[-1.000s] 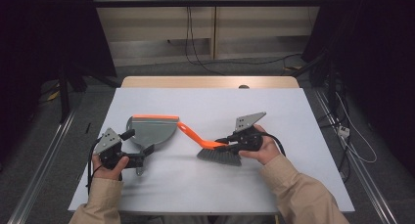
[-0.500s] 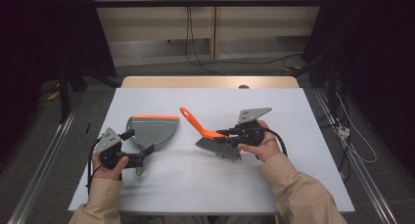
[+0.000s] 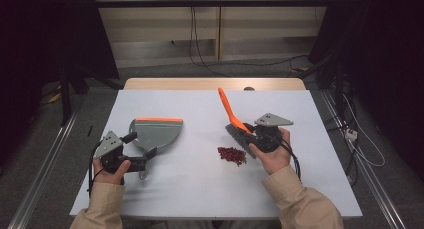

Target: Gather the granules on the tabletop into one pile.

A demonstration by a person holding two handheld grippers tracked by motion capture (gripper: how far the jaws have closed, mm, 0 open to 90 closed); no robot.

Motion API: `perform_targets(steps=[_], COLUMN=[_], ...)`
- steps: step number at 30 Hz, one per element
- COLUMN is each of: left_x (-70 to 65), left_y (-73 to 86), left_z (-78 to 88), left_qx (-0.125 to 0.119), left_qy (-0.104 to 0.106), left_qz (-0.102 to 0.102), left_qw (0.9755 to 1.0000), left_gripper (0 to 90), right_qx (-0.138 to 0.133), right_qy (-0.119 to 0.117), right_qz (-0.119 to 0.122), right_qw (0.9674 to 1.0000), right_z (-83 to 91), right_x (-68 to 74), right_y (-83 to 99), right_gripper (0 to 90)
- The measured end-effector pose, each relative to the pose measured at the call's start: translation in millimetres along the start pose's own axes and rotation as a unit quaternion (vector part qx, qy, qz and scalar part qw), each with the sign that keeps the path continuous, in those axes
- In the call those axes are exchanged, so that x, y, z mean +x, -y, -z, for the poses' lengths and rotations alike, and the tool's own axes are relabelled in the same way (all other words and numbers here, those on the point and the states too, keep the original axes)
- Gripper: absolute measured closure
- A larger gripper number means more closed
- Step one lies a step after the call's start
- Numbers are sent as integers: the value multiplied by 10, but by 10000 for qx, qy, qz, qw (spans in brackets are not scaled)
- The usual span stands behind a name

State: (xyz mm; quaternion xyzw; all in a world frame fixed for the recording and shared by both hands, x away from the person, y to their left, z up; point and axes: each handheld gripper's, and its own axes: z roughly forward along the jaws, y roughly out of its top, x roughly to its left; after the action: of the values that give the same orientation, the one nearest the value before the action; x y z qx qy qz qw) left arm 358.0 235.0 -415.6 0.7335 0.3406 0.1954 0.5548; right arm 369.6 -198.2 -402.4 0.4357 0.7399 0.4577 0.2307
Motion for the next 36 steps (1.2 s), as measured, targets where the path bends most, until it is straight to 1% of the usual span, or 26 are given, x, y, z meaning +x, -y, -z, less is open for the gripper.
perform_targets(steps=[2, 4, 7, 11, 13, 14, 16, 17, 18, 19, 20, 21, 23, 24, 25, 27, 28, 30, 33, 34, 36], left_x=[2, -2, -3, -7, -6, -6, -5, -5, -7, -5, -7, -7, -3, -4, -3, -7, -5, -2, -3, -1, 2], left_y=[-2, -2, -1, -5, -5, -4, -4, -4, -3, -3, -2, -2, -2, -1, -1, 1, 1, 1, -1, -1, 0], left_z=[3, 1, -3, 0, 1, 0, -4, -4, -5, -4, -5, -5, -6, -7, -7, -10, -11, -11, -6, -3, -5], left_qx=[-6, -3, 2, 3, 5, 8, 16, 16, 13, 20, 9, 9, 12, 15, 28, 20, 28, 35, 17, 22, 19], left_qy=[10, 4, 6, 3, -3, -1, 2, 2, 14, 15, 10, 10, 11, 17, 26, 31, 35, 36, 31, 29, 25], left_qz=[-14, 0, -11, -22, -19, -18, -34, -34, -34, -38, -9, -9, -16, -3, -17, 8, -1, -8, 0, 6, 4], left_qw=[10000, 10000, 10000, 10000, 10000, 10000, 10000, 10000, 10000, 10000, 10000, 10000, 10000, 10000, 10000, 10000, 10000, 10000, 10000, 10000, 10000], left_gripper=[48, 48, 48, 48, 48, 48, 48, 48, 48, 48, 48, 48, 48, 48, 48, 48, 48, 48, 48, 48, 48], right_qx=[0, -20, 32, 139, 54, 69, 35, 43, 27, 12, 12, 2, -4, -21, -41, -86, -82, -69, -81, -81, -77], right_qy=[169, 487, 814, 1079, 1088, 1099, 1092, 1113, 1075, 1070, 1116, 1099, 1153, 1126, 1158, 1113, 1155, 1139, 1131, 1132, 1127], right_qz=[-98, -78, -72, -104, -179, -175, -270, -249, -311, -316, -278, -294, -288, -343, -386, -412, -362, -328, -287, -236, -233], right_qw=[9998, 9988, 9966, 9940, 9939, 9938, 9936, 9935, 9937, 9938, 9934, 9935, 9929, 9930, 9925, 9929, 9926, 9929, 9931, 9933, 9933], right_z=[12, 25, 17, -38, -67, -85, -110, -122, -134, -146, -156, -167, -186, -196, -201, -220, -231, -258, -277, -279, -275], right_x=[-1, 22, 50, 114, 139, 158, 184, 203, 219, 236, 257, 269, 297, 303, 314, 337, 359, 394, 404, 402, 392], right_y=[44, 93, 171, 267, 286, 278, 277, 271, 269, 269, 264, 263, 257, 255, 253, 251, 248, 237, 226, 226, 224], right_gripper=[714, 714, 715, 715, 715, 715, 715, 715, 715, 715, 715, 714, 715, 715, 715, 715, 715, 715, 715, 715, 715])
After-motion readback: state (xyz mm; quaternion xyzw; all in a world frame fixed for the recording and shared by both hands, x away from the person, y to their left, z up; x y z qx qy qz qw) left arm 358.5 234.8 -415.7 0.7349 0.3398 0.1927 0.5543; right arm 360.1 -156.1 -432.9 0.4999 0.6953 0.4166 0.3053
